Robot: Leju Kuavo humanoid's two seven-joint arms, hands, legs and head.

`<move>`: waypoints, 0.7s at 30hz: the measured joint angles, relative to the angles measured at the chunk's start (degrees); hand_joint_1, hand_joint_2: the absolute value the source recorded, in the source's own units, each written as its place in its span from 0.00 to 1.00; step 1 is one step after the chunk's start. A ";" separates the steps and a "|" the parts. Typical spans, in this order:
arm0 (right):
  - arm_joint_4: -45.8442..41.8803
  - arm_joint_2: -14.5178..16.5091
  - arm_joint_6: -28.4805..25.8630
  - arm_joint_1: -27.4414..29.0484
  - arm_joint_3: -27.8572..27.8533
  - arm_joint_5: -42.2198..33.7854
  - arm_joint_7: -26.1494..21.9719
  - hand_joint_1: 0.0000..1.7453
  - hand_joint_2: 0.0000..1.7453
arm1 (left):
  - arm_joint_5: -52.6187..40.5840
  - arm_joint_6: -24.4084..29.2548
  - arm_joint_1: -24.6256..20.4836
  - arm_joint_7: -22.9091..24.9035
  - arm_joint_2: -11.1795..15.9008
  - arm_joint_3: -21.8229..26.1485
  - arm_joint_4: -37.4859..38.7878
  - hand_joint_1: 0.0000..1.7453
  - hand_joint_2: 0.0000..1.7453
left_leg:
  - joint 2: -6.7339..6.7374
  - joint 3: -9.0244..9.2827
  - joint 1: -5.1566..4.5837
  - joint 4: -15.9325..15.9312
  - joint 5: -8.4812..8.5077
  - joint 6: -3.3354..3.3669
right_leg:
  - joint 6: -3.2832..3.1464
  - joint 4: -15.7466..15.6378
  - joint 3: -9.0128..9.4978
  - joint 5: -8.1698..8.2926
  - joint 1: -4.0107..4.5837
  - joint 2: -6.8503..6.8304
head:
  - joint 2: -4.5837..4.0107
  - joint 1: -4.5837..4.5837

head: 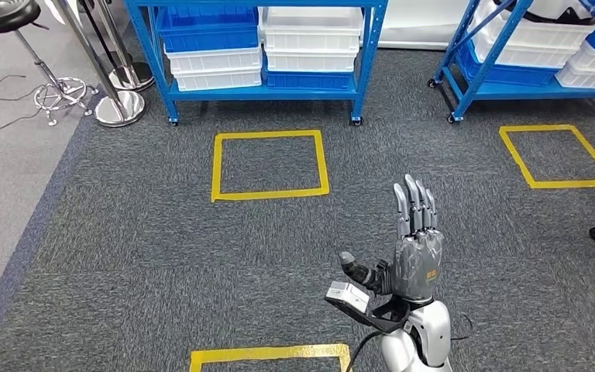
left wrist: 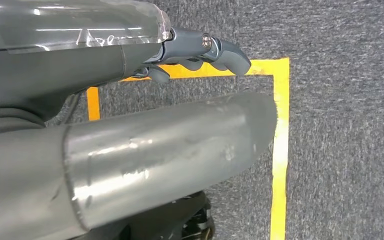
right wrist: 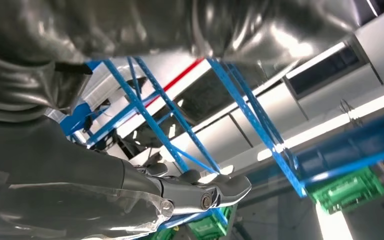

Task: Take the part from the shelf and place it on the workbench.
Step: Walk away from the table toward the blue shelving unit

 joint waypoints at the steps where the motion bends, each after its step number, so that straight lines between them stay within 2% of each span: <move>1: 1.38 -0.20 0.00 -0.15 -1.17 0.32 -0.07 0.00 0.00 | -0.16 -0.10 -0.08 0.01 -0.01 0.01 0.00 0.00 0.00 | -0.03 -0.06 0.01 -0.07 0.10 0.25 | 0.27 3.16 -1.47 -1.83 -0.08 0.20 | 0.00 0.00; 3: 4.58 -0.49 0.00 -0.34 -3.95 1.23 -0.11 0.00 0.00 | -0.42 -0.24 -0.14 0.03 -0.03 0.02 0.00 0.00 0.00 | -0.17 -0.27 -0.06 -0.05 0.16 0.46 | 0.61 10.44 -5.05 -5.03 -0.10 0.30 | -0.01 0.00; 4: 6.11 -0.62 0.00 -0.35 -5.33 1.68 -0.13 0.00 0.00 | -0.53 -0.28 -0.11 0.04 -0.03 0.02 0.00 0.00 0.00 | -0.29 -0.32 -0.09 -0.02 0.17 0.49 | 0.66 12.33 -6.04 -5.31 -0.10 0.30 | -0.01 0.00; 5: 7.46 -0.75 0.00 -0.38 -6.65 1.95 -0.32 0.00 0.00 | -0.62 -0.31 -0.09 0.06 -0.03 0.03 0.00 0.00 0.00 | -0.44 -0.32 -0.11 0.03 0.17 0.50 | 0.60 12.02 -5.96 -4.40 -0.09 0.32 | -0.01 0.01; 6: 8.56 -0.86 0.00 -0.44 -7.79 2.04 -0.60 0.00 0.00 | -0.68 -0.35 -0.09 0.07 -0.04 0.03 0.00 0.00 0.00 | -0.59 -0.27 -0.13 0.06 0.16 0.48 | 0.43 9.50 -4.77 -2.55 -0.08 0.35 | 0.00 0.01; 8: 10.07 -1.03 0.00 -0.72 -9.42 2.01 -1.29 0.00 0.00 | -0.72 -0.41 -0.14 0.07 -0.08 0.03 0.00 0.00 0.00 | -0.81 -0.18 -0.25 0.12 0.11 0.34 | -0.24 1.37 -0.83 1.32 0.07 0.65 | -0.01 0.00; 9: 10.59 -1.07 0.00 -0.92 -9.91 1.99 -1.48 0.00 0.00 | -0.72 -0.42 -0.17 0.07 -0.12 0.03 0.00 0.00 0.00 | -0.87 -0.21 -0.32 0.14 0.11 0.15 | -0.56 -1.59 0.53 2.35 0.23 0.81 | -0.01 -0.01; 10: 11.08 -1.10 0.00 -1.08 -10.28 1.99 -1.61 0.00 0.00 | -0.72 -0.43 -0.22 0.07 -0.15 0.03 0.00 0.00 0.00 | -0.89 -0.29 -0.36 0.15 0.13 -0.11 | -0.82 -3.21 1.21 2.71 0.40 0.93 | -0.01 -0.01; 12: 12.02 -1.16 0.00 -1.26 -10.92 2.08 -1.62 0.00 0.00 | -0.72 -0.42 -0.28 0.08 -0.20 0.04 0.00 0.00 0.00 | -0.92 -0.33 -0.40 0.02 0.27 -0.77 | -1.21 -3.63 1.19 2.75 0.58 0.94 | -0.01 -0.02; 14: 13.02 -1.19 0.00 -1.47 -11.49 2.73 -0.59 0.00 0.00 | -0.75 -0.41 -0.27 0.09 -0.21 0.06 0.00 0.00 0.00 | -0.83 -0.59 -0.38 0.74 -0.47 -1.35 | -1.82 -4.24 1.42 3.11 0.27 0.77 | -0.01 -0.02; 16: 14.80 -1.22 0.00 -1.96 -12.31 3.69 0.95 0.00 0.00 | -0.84 -0.41 -0.29 0.09 -0.21 0.08 0.00 0.00 0.00 | -0.71 -2.55 -0.30 5.14 -3.31 -1.68 | -2.45 -4.76 1.61 3.47 -0.02 0.59 | -0.01 -0.03; 18: 18.04 -1.33 0.00 -2.47 -14.05 4.00 1.86 0.00 0.00 | -0.96 -0.42 -0.21 0.14 -0.21 0.10 0.00 0.00 0.00 | -0.67 -5.81 -0.25 12.28 -6.65 -1.95 | -2.72 -4.74 1.53 3.51 0.01 0.45 | -0.01 -0.03; 19: 20.26 -1.50 0.00 -2.79 -15.26 3.67 2.06 0.00 0.00 | -1.01 -0.43 -0.10 0.17 -0.22 0.11 0.00 0.00 0.00 | -0.66 -6.85 -0.22 14.61 -7.22 -2.09 | -2.72 -4.64 1.48 3.49 0.03 0.38 | -0.01 -0.03; 20: 22.82 -1.76 0.00 -3.24 -16.58 3.20 2.19 0.00 0.00 | -1.06 -0.43 0.01 0.21 -0.22 0.13 0.00 0.00 0.00 | -0.64 -7.01 -0.18 15.07 -6.79 -2.18 | -2.68 -4.50 1.41 3.45 0.02 0.33 | -0.01 -0.03; 21: 25.49 -2.10 0.00 -3.72 -17.89 2.73 2.21 0.00 0.25 | -1.07 -0.43 0.09 0.23 -0.21 0.14 0.00 0.00 0.00 | -0.62 -6.09 -0.12 13.32 -5.37 -2.20 | -2.57 -4.31 1.36 3.37 0.00 0.32 | -0.01 -0.03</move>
